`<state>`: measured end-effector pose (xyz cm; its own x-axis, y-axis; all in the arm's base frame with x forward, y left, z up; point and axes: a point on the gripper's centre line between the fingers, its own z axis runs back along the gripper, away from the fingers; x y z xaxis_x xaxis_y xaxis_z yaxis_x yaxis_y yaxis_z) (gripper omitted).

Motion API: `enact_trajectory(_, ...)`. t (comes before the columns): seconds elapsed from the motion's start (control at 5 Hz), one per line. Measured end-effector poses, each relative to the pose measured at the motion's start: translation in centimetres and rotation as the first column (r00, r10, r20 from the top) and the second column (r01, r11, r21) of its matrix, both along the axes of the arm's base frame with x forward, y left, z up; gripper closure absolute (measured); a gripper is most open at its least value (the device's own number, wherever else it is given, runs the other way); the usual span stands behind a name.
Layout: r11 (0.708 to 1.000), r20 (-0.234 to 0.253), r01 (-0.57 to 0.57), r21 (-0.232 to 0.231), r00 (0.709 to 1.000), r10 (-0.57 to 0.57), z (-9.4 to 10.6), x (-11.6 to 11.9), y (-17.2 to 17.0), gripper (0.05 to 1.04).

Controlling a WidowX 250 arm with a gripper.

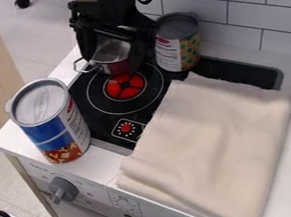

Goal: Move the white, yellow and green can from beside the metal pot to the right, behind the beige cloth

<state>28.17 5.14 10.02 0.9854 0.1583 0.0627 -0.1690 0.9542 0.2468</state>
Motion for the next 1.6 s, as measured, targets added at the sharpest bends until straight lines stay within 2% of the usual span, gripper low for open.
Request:
enact_trajectory(0.2, 1.0, -0.03, -0.011, -0.005, 0.999, 0.011, -0.8, -0.3, 0.0, 0.085)
enact_trajectory(0.4, 0.982, -0.01, -0.19, -0.024, 0.982, 0.189, -0.6, 0.2, 1.4, 0.085)
enact_trajectory(0.6, 0.942, 0.072, -0.328, -0.073, 0.94, 0.333, -0.6, 0.9, 3.0, 0.085)
enact_trajectory(0.8, 0.93, 0.151, -0.351, -0.107, 0.919, 0.364, -1.2, 1.5, 3.6, 0.085)
enact_trajectory(1.0, 0.908, 0.235, -0.386, -0.162, 0.879, 0.416, -0.6, 1.8, 4.6, 0.085)
enact_trajectory(1.2, 0.87, 0.283, -0.455, -0.192, 0.823, 0.493, -0.1, 2.3, 5.5, 0.085)
enact_trajectory(1.4, 0.805, 0.356, -0.551, -0.218, 0.724, 0.592, 0.3, 3.6, 5.8, 0.085)
enact_trajectory(1.6, 0.73, 0.39, -0.646, -0.223, 0.627, 0.674, 0.2, 5.0, 6.3, 0.085)
